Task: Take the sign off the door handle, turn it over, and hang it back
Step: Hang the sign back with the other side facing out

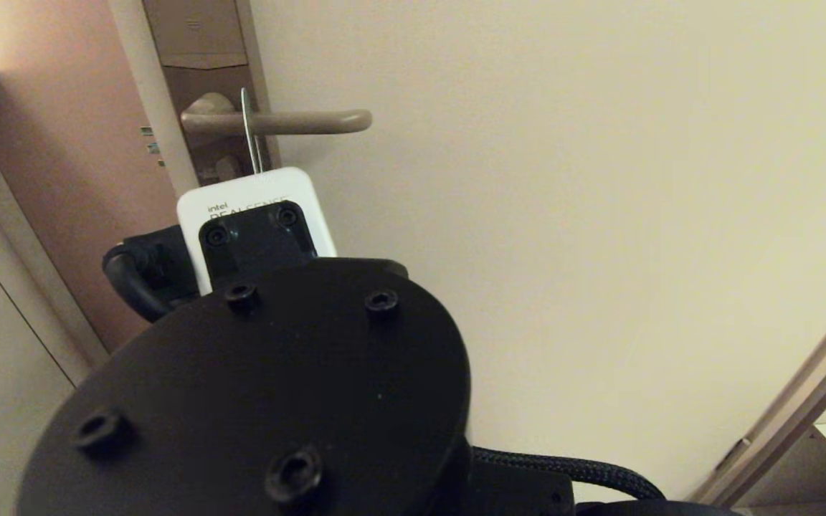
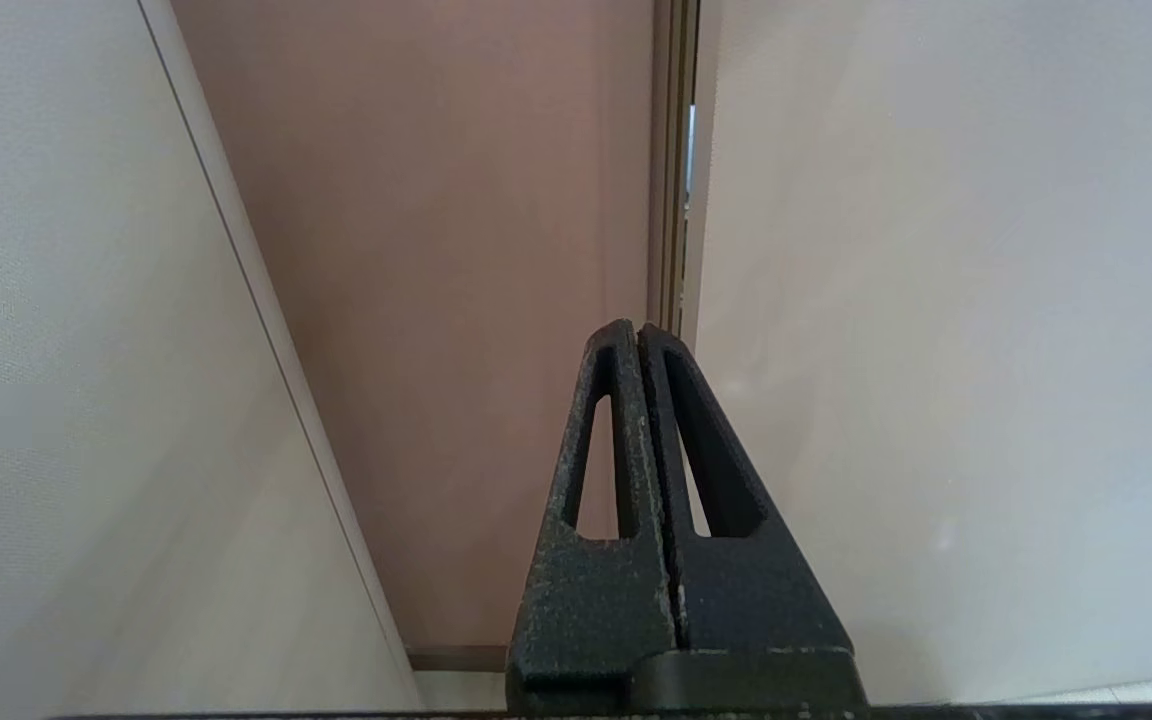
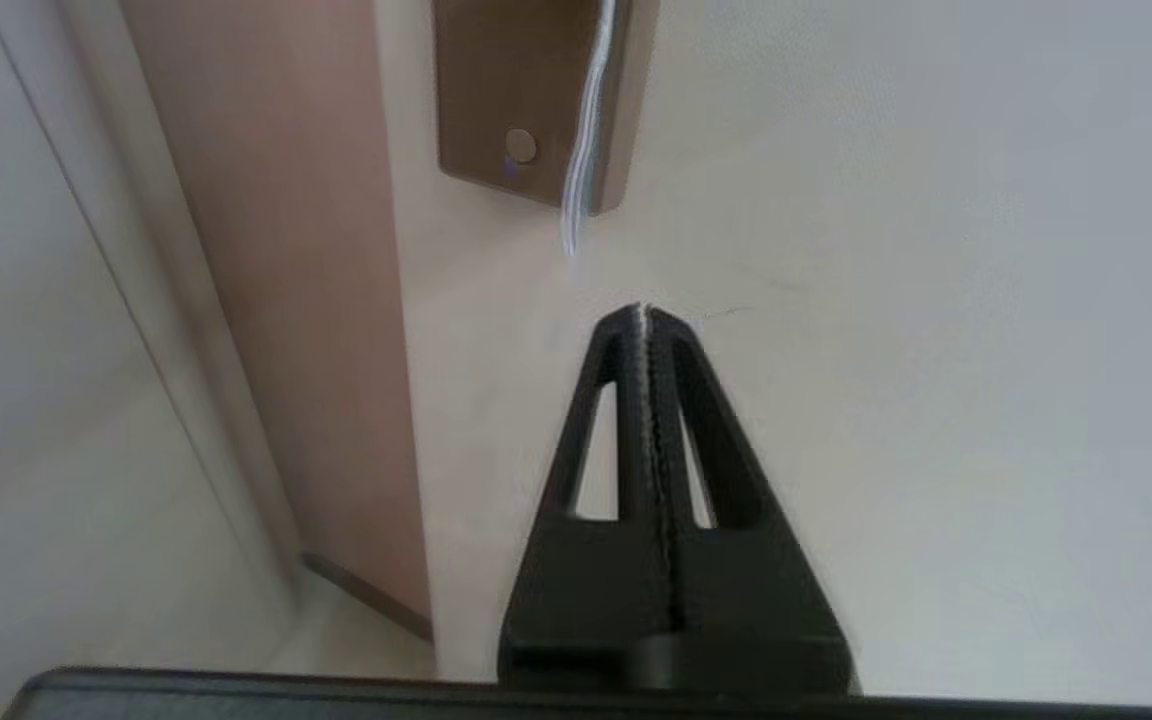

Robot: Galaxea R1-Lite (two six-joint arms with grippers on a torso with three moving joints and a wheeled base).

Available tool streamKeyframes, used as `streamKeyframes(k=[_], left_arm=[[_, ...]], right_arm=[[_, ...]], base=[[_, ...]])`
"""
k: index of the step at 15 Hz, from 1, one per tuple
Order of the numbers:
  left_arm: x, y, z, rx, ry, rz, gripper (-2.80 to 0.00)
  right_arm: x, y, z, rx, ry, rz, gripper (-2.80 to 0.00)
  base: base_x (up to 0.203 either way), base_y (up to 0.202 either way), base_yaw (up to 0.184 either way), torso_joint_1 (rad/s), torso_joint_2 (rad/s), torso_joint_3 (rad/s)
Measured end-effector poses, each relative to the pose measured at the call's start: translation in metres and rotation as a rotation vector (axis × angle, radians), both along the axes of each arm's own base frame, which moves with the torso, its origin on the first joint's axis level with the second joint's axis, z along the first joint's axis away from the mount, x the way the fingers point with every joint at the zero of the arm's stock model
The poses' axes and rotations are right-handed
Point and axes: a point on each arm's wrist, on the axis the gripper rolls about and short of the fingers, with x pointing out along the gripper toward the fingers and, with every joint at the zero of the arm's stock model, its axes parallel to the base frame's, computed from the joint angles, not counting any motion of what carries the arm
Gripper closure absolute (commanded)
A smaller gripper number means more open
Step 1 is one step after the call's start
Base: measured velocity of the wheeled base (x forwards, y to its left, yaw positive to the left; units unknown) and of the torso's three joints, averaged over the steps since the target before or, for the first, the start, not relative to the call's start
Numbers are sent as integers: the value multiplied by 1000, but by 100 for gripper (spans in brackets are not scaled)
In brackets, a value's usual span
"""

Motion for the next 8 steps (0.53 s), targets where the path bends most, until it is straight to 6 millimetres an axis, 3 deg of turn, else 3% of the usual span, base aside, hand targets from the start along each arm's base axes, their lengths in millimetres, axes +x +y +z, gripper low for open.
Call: streamKeyframes(k=[8], left_arm=[[0, 0, 0, 0, 0, 0, 0]], right_arm=[[13, 3, -4, 31, -9, -27, 0]], base=[[0, 0, 0, 0, 0, 0]])
